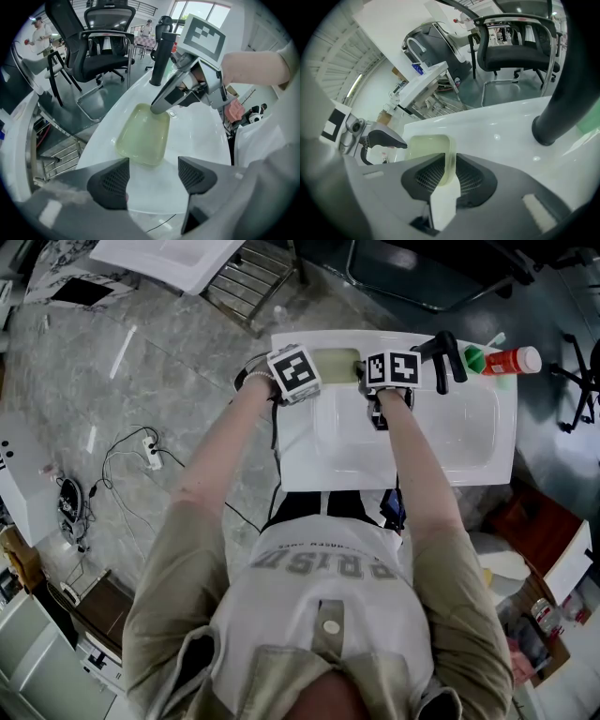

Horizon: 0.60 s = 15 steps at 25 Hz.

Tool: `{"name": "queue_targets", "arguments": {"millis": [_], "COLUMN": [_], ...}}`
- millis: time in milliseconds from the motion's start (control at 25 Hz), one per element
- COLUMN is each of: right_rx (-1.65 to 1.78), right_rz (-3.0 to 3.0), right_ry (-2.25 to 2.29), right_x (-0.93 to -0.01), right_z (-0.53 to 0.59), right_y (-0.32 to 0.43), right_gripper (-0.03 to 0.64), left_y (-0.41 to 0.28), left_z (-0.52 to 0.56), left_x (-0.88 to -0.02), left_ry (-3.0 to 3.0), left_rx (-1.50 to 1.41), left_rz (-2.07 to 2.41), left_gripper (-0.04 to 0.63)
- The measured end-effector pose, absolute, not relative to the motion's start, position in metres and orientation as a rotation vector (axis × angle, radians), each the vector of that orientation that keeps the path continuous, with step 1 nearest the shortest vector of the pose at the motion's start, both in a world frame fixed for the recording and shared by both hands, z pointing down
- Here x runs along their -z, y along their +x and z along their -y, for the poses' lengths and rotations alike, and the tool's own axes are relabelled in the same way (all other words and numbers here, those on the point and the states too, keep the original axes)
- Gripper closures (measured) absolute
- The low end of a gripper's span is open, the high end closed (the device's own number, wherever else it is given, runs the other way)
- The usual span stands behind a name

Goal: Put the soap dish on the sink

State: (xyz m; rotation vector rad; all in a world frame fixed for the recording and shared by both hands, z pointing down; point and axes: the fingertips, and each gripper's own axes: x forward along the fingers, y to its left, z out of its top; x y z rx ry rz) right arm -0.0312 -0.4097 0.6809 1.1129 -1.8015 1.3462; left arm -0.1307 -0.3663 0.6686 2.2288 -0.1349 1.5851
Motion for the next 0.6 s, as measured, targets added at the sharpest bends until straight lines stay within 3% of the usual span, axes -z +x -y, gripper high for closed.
{"name": "queue_targets", "arguments": {"millis": [320, 600], "right_rx": [-1.347, -1.327], "right_rz": [1.808, 1.915], "right_ry": [1.117, 1.175], "right_x": [-0.681, -0.658], "right_z": [0.411, 0.419], "right_y": [-0.032, -0.033], "right_gripper": [0.538, 0.491], "left_y": [-0.135, -0.137], "left_z": [0.369, 0.366], "left_x": [-0.666, -0.657], "left_ry": [2.226, 2.237], "left_rx": [-1.583, -1.536], "left_rz": [0.164, 0.206], "left_gripper": [0.253, 0.253]}}
